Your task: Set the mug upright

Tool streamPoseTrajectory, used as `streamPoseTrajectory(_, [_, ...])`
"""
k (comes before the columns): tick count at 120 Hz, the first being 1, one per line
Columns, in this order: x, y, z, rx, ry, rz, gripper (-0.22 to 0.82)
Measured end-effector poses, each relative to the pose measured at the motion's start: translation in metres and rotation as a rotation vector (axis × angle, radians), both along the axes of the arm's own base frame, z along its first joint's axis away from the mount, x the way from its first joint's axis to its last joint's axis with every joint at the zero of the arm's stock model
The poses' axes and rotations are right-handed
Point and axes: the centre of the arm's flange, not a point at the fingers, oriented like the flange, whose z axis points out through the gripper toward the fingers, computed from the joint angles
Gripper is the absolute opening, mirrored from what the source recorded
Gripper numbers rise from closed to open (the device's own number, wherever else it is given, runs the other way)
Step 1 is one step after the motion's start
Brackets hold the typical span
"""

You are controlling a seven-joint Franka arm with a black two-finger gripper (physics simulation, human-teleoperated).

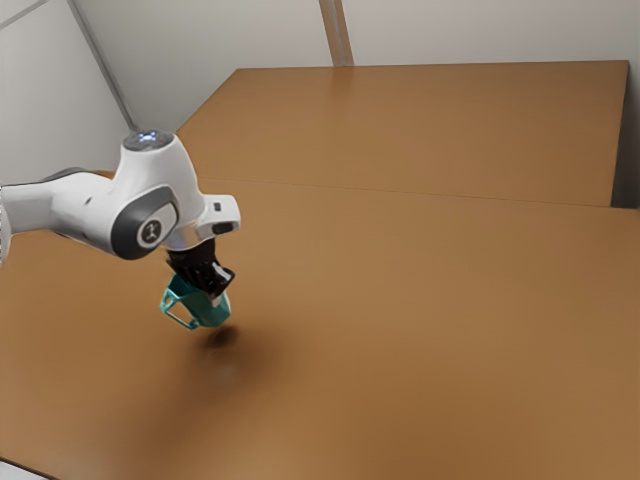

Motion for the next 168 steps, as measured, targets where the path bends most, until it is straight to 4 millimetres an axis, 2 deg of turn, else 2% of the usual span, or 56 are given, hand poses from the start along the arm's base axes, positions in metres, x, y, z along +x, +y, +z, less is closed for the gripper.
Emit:
streamPoseTrajectory(32, [0.0,-0.002,-0.012,-0.002,0.036,0.072,-0.18])
streamPoseTrajectory(85, [0.001,-0.014,-0.044,0.011,0.12,0.128,-0.18])
streamPoseTrajectory(135, [0.007,-0.021,-0.058,0.012,0.093,0.153,-0.18])
streamPoseTrajectory(157, [0.007,-0.022,-0.054,-0.001,0.081,0.167,0.2])
streamPoseTrajectory(168, [0.007,-0.022,-0.042,-0.009,0.055,0.17,0.34])
